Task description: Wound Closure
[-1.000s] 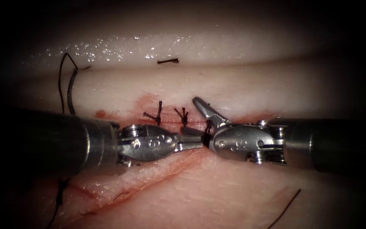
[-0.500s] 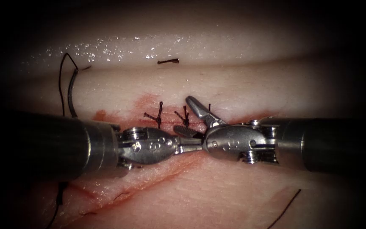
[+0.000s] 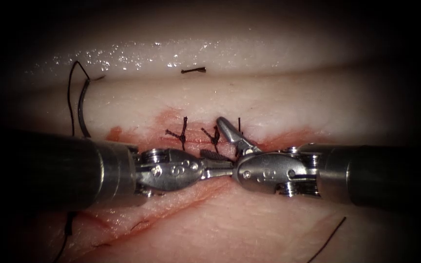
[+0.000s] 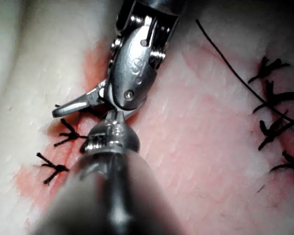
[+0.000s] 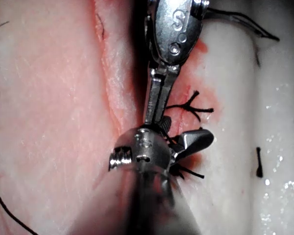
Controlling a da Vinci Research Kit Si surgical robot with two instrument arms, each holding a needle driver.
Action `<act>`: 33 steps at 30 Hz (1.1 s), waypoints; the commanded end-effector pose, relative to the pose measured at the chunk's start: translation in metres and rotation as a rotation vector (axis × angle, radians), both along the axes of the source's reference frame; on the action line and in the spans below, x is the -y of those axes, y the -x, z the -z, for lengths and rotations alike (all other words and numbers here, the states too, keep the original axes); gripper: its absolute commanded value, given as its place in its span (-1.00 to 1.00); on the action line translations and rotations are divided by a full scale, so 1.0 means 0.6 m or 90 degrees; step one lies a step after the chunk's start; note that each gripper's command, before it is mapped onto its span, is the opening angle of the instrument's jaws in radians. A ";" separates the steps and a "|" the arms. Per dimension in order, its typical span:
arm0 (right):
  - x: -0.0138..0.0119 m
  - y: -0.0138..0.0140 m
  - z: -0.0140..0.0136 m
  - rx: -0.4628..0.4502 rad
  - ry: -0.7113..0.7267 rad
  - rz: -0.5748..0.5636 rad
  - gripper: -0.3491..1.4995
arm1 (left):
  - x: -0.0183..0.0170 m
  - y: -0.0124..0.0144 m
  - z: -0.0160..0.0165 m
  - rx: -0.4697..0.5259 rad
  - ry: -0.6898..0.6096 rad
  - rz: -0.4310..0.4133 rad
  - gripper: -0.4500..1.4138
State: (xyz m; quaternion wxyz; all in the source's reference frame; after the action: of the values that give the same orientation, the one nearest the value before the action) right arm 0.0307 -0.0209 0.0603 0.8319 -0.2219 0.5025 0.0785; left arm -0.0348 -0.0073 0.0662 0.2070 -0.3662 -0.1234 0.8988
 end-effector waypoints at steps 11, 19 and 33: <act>0.0020 0.0088 0.0054 -0.001 -0.017 -0.024 0.98 | 0.0064 -0.0030 0.0011 0.021 -0.002 -0.028 -1.00; 0.0015 0.0166 0.0085 -0.012 -0.080 -0.066 0.98 | 0.0132 -0.0045 -0.0056 -0.057 -0.114 -0.051 -0.82; 0.0019 0.0166 0.0089 0.004 -0.078 -0.086 0.98 | 0.0133 -0.0112 -0.0138 -0.160 -0.146 -0.088 0.39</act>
State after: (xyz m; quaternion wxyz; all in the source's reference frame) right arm 0.0199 -0.0220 0.0545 0.8388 -0.2039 0.4770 0.1650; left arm -0.0269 -0.0150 0.0734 0.1987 -0.2137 -0.2220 0.9304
